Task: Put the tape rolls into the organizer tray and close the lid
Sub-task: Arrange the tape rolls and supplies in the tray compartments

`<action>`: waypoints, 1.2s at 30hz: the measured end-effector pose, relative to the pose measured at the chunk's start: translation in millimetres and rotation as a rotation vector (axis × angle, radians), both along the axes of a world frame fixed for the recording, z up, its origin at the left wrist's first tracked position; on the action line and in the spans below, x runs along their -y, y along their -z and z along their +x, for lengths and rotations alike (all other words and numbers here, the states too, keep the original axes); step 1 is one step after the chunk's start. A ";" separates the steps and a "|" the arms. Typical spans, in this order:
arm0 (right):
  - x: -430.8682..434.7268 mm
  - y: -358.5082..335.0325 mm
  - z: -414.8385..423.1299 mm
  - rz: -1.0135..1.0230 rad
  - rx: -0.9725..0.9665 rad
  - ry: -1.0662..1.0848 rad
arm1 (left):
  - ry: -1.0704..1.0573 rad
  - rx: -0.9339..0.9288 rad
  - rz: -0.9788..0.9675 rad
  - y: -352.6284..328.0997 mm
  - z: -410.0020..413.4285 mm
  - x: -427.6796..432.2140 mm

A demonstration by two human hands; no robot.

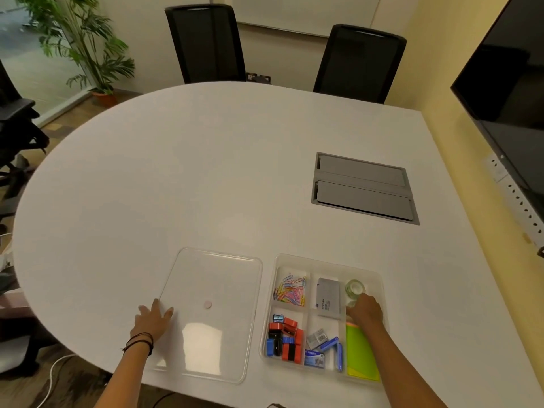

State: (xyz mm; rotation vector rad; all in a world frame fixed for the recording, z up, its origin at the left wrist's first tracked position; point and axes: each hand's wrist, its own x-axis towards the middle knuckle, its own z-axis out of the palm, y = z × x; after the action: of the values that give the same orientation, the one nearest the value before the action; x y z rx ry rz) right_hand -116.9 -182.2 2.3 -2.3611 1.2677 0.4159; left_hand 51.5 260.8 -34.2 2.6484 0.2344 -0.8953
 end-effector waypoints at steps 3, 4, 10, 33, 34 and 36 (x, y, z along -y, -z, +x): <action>-0.7 0.5 0.2 0.000 0.009 0.002 | 0.001 -0.004 0.016 -1.4 -1.5 2.0; -0.6 0.8 -0.1 0.000 0.012 0.004 | -0.002 -0.010 0.018 -1.9 -1.9 3.0; -2.0 0.4 2.0 -0.027 -0.026 0.005 | -0.042 -0.032 -0.012 -4.1 -1.9 8.1; -62.0 -67.7 26.3 0.130 0.428 -0.349 | -0.046 0.012 0.042 -3.6 -4.0 14.4; -78.1 -69.7 32.7 0.178 0.447 -0.445 | -0.048 0.034 0.046 -5.0 -5.2 14.5; -109.8 -66.8 43.4 0.253 0.437 -0.618 | -0.040 0.081 0.053 -7.6 -7.4 13.2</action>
State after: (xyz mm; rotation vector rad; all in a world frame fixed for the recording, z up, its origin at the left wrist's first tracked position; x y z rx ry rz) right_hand -73.4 -72.3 69.1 -2.3971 0.2612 0.1998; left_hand 44.1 247.7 -26.6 2.7120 0.2945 -0.7770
